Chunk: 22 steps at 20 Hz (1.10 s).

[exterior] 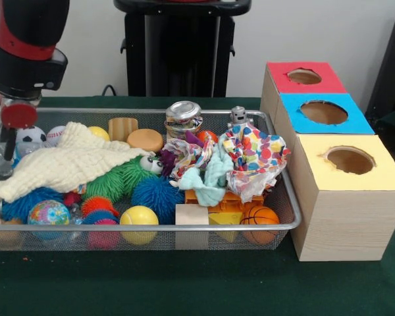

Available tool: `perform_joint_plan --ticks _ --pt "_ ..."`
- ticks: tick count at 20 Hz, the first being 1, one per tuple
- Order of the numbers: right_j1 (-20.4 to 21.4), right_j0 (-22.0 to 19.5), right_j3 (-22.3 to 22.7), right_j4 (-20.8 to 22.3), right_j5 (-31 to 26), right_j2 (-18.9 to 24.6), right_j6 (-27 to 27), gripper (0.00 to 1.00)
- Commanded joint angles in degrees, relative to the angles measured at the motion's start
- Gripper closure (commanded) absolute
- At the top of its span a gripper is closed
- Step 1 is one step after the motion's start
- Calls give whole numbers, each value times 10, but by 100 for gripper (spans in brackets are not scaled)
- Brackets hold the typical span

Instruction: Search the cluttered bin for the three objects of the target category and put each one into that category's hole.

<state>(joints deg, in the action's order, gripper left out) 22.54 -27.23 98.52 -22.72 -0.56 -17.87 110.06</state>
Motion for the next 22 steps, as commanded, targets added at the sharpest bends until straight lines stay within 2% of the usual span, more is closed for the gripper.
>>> perform_joint_plan --ticks 1,11,18,22 --pt "-6 0 17 -34 -53 24 126 0" --pt "-12 -53 46 -13 12 94 136 0" --pt "-19 -57 72 -13 62 103 164 0" --pt "-16 -44 77 -29 63 94 167 0"
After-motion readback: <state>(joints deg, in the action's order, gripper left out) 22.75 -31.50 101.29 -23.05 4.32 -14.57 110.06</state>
